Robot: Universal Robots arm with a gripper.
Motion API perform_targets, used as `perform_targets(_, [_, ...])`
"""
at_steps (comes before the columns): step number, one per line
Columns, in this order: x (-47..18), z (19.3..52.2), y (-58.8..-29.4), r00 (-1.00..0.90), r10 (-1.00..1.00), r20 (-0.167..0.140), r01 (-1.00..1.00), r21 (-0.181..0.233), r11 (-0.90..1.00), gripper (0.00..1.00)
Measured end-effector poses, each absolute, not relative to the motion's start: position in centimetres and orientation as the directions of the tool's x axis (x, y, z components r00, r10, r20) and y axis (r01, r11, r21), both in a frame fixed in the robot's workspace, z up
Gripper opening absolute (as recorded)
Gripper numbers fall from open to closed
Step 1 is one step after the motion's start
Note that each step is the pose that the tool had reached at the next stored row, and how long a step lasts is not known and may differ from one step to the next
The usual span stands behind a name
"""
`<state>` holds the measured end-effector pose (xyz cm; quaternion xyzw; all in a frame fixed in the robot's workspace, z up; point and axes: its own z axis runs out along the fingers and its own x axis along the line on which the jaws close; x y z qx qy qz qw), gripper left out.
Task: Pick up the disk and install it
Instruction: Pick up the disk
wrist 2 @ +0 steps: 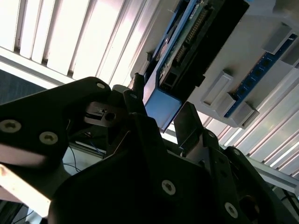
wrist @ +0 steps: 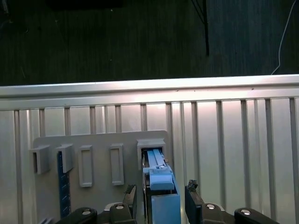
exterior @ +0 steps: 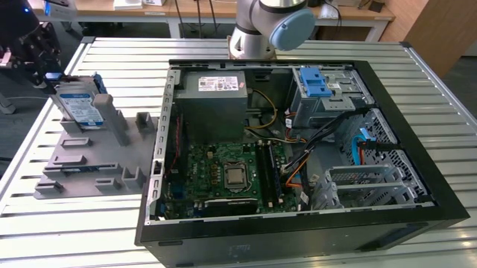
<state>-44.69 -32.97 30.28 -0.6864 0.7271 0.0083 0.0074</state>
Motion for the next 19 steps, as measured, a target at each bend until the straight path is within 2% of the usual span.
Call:
perform_targets(5, [-44.6,30.0,-33.0,-0.058,-0.998,-0.021,-0.998,0.016,0.058,0.53])
perform_targets(19, [-44.6,28.9,-33.0,-0.058,-0.998,-0.020,-0.998,0.013,0.057,0.53])
